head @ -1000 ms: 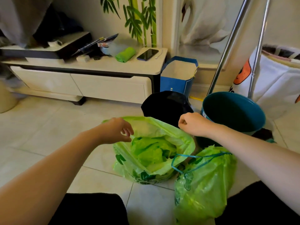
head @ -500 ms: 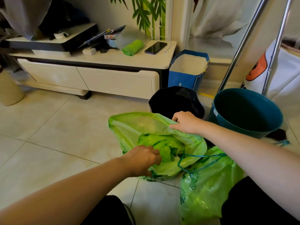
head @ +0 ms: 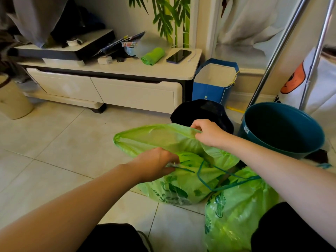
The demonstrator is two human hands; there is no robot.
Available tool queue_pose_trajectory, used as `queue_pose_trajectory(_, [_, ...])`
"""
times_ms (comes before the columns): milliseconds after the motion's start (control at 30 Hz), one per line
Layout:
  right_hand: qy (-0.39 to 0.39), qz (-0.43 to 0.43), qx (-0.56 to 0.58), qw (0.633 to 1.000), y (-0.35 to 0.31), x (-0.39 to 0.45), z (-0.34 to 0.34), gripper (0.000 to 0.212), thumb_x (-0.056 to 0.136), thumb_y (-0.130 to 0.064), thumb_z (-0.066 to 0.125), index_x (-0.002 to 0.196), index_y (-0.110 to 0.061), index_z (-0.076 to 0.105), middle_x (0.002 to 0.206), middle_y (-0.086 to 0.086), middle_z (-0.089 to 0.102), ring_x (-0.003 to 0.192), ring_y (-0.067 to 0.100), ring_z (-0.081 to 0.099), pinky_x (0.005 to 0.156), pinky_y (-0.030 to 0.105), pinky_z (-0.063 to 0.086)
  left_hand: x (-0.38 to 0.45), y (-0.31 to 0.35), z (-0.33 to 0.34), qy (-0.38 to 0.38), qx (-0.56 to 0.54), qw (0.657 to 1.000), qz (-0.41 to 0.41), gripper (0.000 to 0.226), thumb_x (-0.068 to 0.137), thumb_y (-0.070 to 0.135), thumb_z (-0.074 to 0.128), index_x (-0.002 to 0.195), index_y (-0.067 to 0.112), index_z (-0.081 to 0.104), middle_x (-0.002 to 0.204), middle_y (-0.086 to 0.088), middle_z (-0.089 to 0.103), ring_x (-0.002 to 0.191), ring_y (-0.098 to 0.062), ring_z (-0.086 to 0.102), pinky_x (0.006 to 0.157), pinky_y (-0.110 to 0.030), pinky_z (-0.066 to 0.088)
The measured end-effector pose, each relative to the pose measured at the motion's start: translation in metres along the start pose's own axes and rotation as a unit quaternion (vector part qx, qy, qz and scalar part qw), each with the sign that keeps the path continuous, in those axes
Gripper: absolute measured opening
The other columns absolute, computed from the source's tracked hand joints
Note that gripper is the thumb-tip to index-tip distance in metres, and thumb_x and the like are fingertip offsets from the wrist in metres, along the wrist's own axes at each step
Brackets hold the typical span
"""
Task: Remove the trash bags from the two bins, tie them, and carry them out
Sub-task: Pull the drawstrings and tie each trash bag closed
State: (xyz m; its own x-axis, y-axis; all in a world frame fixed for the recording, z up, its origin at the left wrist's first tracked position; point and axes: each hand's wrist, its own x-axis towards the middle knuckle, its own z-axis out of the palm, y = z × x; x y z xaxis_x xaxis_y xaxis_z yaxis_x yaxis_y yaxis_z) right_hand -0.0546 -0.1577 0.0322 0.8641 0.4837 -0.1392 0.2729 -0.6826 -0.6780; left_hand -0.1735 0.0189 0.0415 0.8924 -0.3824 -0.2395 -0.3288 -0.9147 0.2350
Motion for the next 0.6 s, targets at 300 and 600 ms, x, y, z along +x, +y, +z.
queue_pose_trajectory(300, [-0.156, -0.030, -0.070, 0.985, -0.016, -0.006, 0.012, 0.042, 0.082, -0.057, 0.054, 0.095, -0.019, 0.069, 0.091, 0.000, 0.068, 0.085, 0.019, 0.061, 0.084, 0.039, 0.050, -0.016, -0.013, -0.010, 0.009, -0.052, 0.998, -0.040, 0.021, 0.091, 0.021, 0.055, 0.107, 0.018, 0.068, 0.103, 0.004, 0.072, 0.092, -0.012, 0.065, 0.074, -0.018, 0.044])
queue_pose_trajectory(600, [-0.162, -0.074, -0.140, 0.974, -0.044, -0.006, 0.038, 0.035, 0.087, -0.007, 0.049, 0.112, -0.019, 0.069, 0.114, 0.003, 0.067, 0.108, 0.020, 0.059, 0.097, 0.036, 0.046, -0.034, -0.020, -0.011, 0.010, -0.068, 0.997, -0.046, 0.024, 0.090, 0.020, 0.054, 0.109, 0.018, 0.069, 0.103, 0.002, 0.073, 0.093, -0.013, 0.065, 0.084, -0.023, 0.050])
